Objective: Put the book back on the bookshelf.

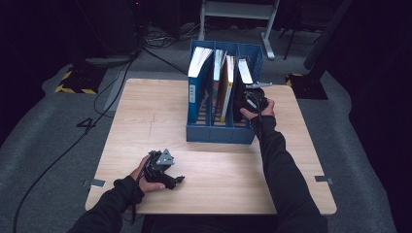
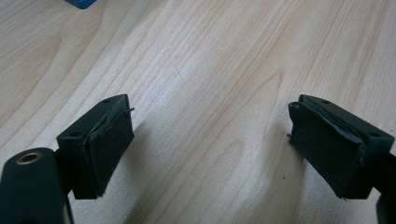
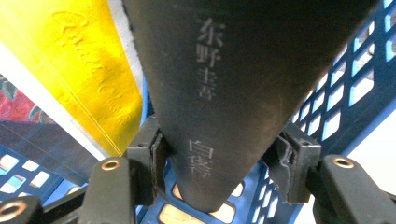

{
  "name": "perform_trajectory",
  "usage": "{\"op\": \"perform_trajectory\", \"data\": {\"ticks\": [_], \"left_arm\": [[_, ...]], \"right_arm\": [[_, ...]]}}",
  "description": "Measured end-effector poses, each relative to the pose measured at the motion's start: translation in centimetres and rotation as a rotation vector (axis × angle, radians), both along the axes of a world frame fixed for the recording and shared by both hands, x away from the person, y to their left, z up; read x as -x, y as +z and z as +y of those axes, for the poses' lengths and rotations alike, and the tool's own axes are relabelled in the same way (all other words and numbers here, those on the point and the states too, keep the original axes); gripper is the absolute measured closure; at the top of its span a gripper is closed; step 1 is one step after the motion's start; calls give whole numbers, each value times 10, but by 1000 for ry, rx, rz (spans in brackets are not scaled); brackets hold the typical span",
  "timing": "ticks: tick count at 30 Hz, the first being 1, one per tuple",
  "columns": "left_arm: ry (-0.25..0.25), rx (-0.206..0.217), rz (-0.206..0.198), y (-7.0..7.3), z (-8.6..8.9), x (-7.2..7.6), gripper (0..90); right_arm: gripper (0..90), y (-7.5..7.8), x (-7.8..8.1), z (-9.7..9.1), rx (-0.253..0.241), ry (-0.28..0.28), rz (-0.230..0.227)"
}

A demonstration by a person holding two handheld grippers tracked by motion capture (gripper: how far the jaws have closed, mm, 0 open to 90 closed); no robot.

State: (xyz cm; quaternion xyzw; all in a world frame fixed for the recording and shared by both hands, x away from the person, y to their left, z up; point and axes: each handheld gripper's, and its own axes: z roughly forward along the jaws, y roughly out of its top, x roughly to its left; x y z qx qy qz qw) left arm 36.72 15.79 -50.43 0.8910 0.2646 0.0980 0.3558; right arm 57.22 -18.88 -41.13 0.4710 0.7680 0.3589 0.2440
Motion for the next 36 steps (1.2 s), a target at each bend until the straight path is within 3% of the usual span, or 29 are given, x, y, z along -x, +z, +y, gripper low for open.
{"op": "perform_trajectory", "data": {"ticks": [18, 36], "left_arm": [[0, 0, 0, 0, 0, 0, 133], [-1, -2, 1, 0, 0, 0, 132]], "right_arm": [[397, 1, 6, -1, 43, 4, 8], [318, 13, 25, -9, 129, 39, -20]]}}
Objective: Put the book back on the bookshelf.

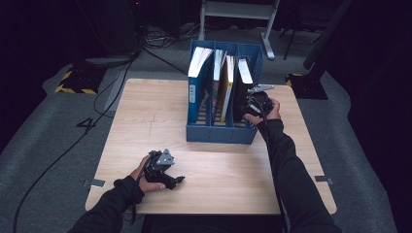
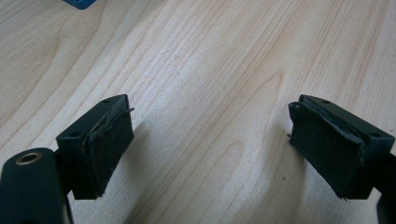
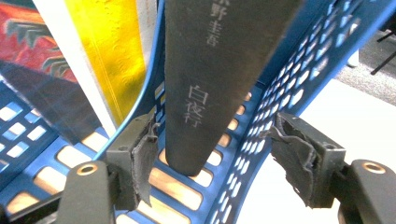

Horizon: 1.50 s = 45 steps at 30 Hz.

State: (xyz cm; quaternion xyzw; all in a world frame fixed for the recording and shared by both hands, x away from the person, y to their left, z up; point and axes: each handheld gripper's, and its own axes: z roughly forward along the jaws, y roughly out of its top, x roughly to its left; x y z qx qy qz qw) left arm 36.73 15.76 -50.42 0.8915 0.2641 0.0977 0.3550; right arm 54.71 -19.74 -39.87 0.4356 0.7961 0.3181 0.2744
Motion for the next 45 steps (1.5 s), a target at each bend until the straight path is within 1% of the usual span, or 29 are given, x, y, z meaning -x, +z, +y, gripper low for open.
{"op": "perform_trajectory", "data": {"ticks": [6, 7, 8, 16, 17, 20, 24, 25, 27, 30, 31, 33, 39, 42, 43, 45], "left_arm": [[-1, -1, 0, 0, 0, 0, 131], [-1, -1, 0, 0, 0, 0, 131], [-1, 0, 0, 0, 0, 0, 131], [-2, 0, 0, 0, 0, 0, 131], [-3, -2, 0, 0, 0, 0, 131], [-3, -2, 0, 0, 0, 0, 131], [-3, -1, 0, 0, 0, 0, 131], [-3, -1, 0, 0, 0, 0, 130], [-3, -2, 0, 0, 0, 0, 131], [-2, -2, 0, 0, 0, 0, 131], [-2, -2, 0, 0, 0, 0, 131], [-1, -2, 0, 0, 0, 0, 131], [-1, -2, 0, 0, 0, 0, 131], [-1, -2, 0, 0, 0, 0, 131], [-1, -2, 0, 0, 0, 0, 131], [0, -2, 0, 0, 0, 0, 131]], "right_arm": [[305, 6, 9, -8, -16, 18, -6], [305, 9, 13, -10, -7, 22, -20], [305, 10, 15, -11, -5, 28, -24], [304, 13, 27, -19, -3, 54, -29], [304, 13, 32, -22, 4, 56, -33], [303, 14, 36, -25, -3, 69, -29], [295, 16, 51, -33, 9, 90, -41], [295, 16, 51, -33, 9, 90, -41], [287, 16, 59, -37, 18, 101, -43], [287, 14, 67, -42, 28, 110, -52], [287, 14, 67, -42, 28, 110, -52], [284, 12, 72, -44, 52, 117, -56], [283, 4, 86, -54, 65, 127, -47], [283, 1, 93, -57, 73, 134, -55], [279, 0, 96, -58, 73, 140, -50], [267, -3, 101, -59, 89, 137, -62]]}}
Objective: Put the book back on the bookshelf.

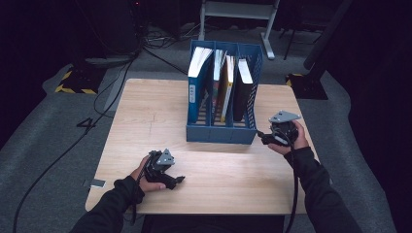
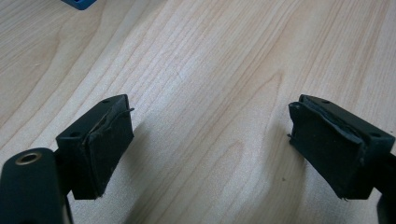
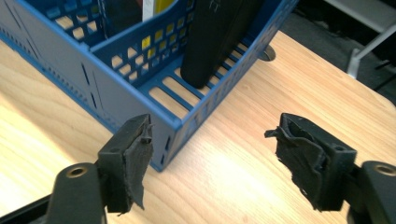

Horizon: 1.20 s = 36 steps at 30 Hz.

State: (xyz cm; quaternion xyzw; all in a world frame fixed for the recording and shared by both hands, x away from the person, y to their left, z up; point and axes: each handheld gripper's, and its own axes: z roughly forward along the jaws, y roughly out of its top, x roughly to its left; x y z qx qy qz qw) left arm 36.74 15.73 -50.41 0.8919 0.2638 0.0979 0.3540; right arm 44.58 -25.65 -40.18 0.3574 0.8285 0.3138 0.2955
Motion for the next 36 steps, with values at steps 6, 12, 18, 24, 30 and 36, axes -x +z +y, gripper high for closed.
{"op": "perform_trajectory", "data": {"ticks": [6, 12, 18, 24, 30, 36], "left_arm": [[1, 0, 0, 0, 0, 0, 131], [1, 0, 0, 0, 0, 0, 131], [2, 0, -1, 0, 0, 0, 131], [2, 0, -1, 0, 0, 0, 131], [3, 0, 0, 0, 0, 0, 131], [3, 0, 0, 0, 0, 0, 131]], "right_arm": [[264, -14, 16, -2, 30, 24, -1], [263, -27, 27, -8, 40, 29, 9], [260, -38, 36, -16, 34, 33, 33], [259, -49, 43, -23, 47, 43, 57], [250, -63, 54, -35, 45, 47, 85], [243, -74, 64, -46, 38, 49, 92]]}}
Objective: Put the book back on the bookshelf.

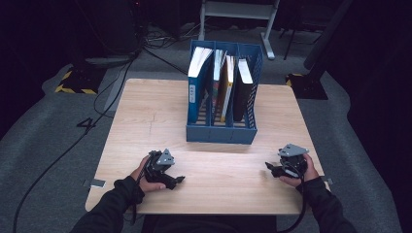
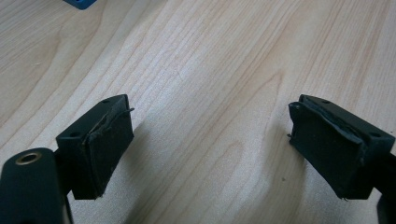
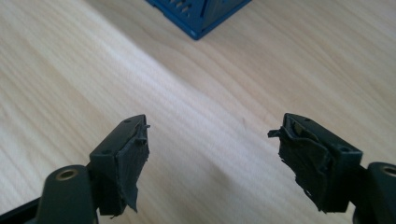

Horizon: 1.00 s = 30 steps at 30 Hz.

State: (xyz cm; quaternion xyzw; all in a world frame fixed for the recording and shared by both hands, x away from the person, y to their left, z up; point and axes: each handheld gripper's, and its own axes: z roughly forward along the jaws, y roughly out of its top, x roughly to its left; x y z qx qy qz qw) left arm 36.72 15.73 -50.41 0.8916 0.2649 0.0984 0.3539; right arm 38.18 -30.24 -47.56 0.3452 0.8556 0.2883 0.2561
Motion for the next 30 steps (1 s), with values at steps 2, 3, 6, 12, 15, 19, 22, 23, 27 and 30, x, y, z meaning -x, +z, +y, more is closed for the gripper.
{"op": "perform_trajectory", "data": {"ticks": [2, 3, 6, 12, 15, 19, 22, 23, 27, 30], "left_arm": [[0, 0, 0, 0, 0, 0, 131], [0, 0, 0, 0, 0, 0, 131], [0, 0, 0, 0, 0, 0, 131], [0, 0, 0, 0, 0, 0, 131], [0, 0, 0, 0, 0, 0, 131], [0, 0, 0, 0, 0, 0, 131], [0, 0, 0, 0, 0, 0, 130], [0, 0, 0, 0, 0, 0, 130], [0, 0, 0, 0, 0, 0, 130], [0, 0, 0, 0, 0, 0, 130]], "right_arm": [[243, -6, 7, -7, 1, -3, -9], [247, -7, 10, -10, -5, -4, -31], [246, -8, 16, -16, -38, 2, -27], [242, -16, 26, -36, -113, -24, -2], [242, -21, 29, -46, -141, -33, 13], [242, -27, 32, -58, -191, -65, 37], [235, -28, 35, -65, -210, -75, 50], [217, -28, 35, -68, -228, -83, 76], [206, -29, 36, -70, -233, -106, 82], [205, -29, 35, -70, -233, -107, 83]]}}
